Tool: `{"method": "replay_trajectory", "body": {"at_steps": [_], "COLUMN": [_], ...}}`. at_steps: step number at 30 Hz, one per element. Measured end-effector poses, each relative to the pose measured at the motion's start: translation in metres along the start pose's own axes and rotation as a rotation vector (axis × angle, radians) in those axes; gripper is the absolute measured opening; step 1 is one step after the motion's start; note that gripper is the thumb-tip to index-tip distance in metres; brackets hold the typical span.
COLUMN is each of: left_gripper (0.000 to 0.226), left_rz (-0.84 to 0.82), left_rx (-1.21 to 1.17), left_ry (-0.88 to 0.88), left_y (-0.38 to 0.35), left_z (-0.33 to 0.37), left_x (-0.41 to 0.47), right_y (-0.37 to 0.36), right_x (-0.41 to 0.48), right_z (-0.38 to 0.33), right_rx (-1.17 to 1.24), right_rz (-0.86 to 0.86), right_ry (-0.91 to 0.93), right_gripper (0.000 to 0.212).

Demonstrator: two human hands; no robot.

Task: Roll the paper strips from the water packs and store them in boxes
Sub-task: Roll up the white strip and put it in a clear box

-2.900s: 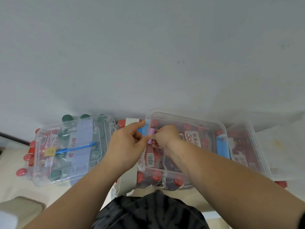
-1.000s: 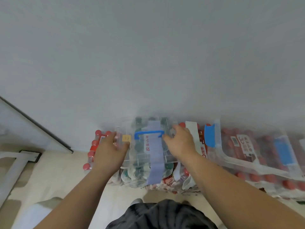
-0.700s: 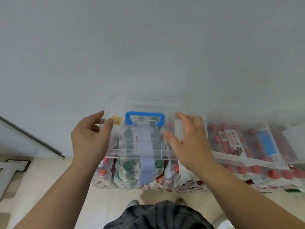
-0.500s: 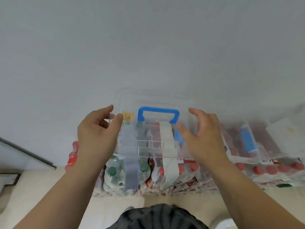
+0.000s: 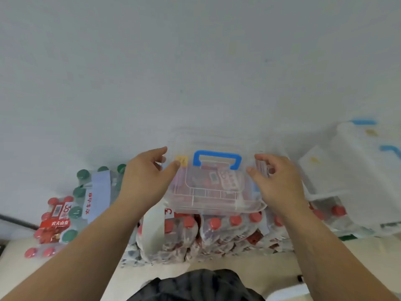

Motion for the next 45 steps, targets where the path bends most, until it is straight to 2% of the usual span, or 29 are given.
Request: {"method": "replay_trajectory", "body": {"at_steps": [8, 14, 20, 23, 26, 30, 35, 36, 39, 41, 45], "left_gripper": [0.054, 0.051, 0.044, 0.044, 0.044, 0.044, 0.053, 0.059, 0.075, 0.079, 0.066], "left_rz": [0.021, 0.063, 0.063, 0.090, 0.114, 0.111, 0.113, 0.111, 0.071, 0.064, 0.147], "left_rx": [0.184, 0.198, 0.005, -0.015, -0.004, 0.014, 0.045, 0.030, -0.061, -0.061, -0.023], "left_ry": [0.029, 0.022, 0.152, 0.155, 0.161, 0.172, 0.164, 0.184, 0.282, 0.291, 0.248], "left_y": [-0.027, -0.027, -0.023, -0.020, -0.017, -0.015, -0.017, -0.018, -0.022, -0.022, -0.015], "left_z": [-0.005, -0.012, -0.041, -0.046, -0.047, -0.051, -0.053, -0.056, -0.074, -0.075, -0.064], "left_x": [0.004, -0.001, 0.002, -0.001, -0.003, -0.003, -0.002, -0.002, -0.001, -0.001, -0.007], "right_y": [-0.014, -0.020, -0.032, -0.037, -0.036, -0.038, -0.043, -0.045, -0.041, -0.036, -0.033], "right_x": [0.025, 0.025, 0.027, 0.027, 0.028, 0.031, 0.032, 0.030, 0.028, 0.027, 0.023], "right_z": [0.036, 0.043, 0.056, 0.056, 0.058, 0.055, 0.070, 0.071, 0.066, 0.058, 0.043], "right_rx": [0.043, 0.111, 0.235, 0.365, 0.399, 0.391, 0.420, 0.457, 0.433, 0.356, 0.283], "right_rz": [-0.096, -0.087, -0.124, -0.150, -0.134, -0.133, -0.122, -0.129, -0.094, -0.062, -0.083], "right_ry": [-0.016, 0.022, -0.033, -0.057, -0.101, -0.092, -0.198, -0.215, -0.179, -0.123, -0.070], "right_gripper": [0.045, 0.036, 0.043, 0.041, 0.052, 0.040, 0.072, 0.068, 0.015, 0.011, 0.016]}}
Point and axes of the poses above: each hand's wrist, its own x-axis towards the middle knuckle, its own y-axis out of the back of the hand, z = x × y, the point moved 10 cm from there along x, towards the middle knuckle, and after that the axes turned 9 degrees about -z, right-handed, at the moved point
